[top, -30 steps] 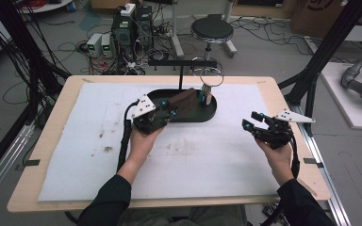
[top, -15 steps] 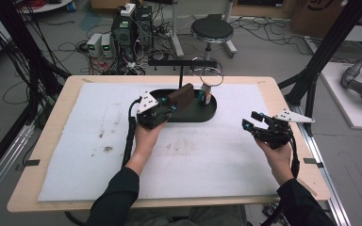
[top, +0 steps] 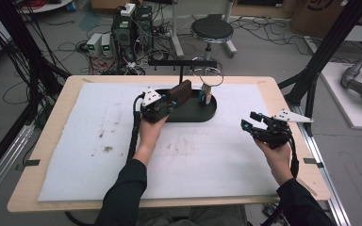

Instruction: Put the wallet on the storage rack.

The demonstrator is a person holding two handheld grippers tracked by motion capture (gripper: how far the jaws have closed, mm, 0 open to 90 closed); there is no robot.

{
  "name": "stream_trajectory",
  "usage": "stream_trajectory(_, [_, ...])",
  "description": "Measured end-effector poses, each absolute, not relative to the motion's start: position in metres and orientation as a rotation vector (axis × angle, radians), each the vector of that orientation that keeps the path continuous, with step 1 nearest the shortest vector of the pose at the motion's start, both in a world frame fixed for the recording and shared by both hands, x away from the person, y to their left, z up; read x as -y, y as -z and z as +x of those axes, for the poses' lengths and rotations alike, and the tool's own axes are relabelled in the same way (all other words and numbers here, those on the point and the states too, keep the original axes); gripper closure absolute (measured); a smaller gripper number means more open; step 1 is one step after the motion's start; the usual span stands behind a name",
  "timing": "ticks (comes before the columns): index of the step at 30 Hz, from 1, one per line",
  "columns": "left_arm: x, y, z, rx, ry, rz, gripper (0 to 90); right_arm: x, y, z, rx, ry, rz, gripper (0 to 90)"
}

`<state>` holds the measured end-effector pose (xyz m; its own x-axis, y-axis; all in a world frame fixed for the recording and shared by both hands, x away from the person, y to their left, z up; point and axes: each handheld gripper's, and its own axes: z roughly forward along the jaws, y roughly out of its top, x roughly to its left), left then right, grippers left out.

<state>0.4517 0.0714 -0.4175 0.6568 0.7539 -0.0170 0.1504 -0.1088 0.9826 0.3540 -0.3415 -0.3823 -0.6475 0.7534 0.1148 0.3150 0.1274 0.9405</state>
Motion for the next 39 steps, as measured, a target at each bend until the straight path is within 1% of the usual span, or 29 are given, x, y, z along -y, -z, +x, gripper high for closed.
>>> stream_trajectory(6, [-0.070,0.429,0.458,-0.798,-0.571,1.650,66.0,0.341,0.383,0.355,-2.024,-1.530,1.029,40.2])
stream_trajectory(18, [-0.070,0.446,0.466,-0.871,-0.550,1.672,65.8,0.339,0.383,0.355,-2.039,-1.524,1.026,41.0])
stream_trajectory(30, [-0.064,0.446,0.465,-0.866,-0.599,1.710,64.7,0.336,0.384,0.354,-2.051,-1.512,1.008,41.2])
stream_trajectory(39, [-0.066,0.445,0.464,-0.888,-0.591,1.733,63.4,0.336,0.384,0.354,-2.055,-1.509,1.007,41.2])
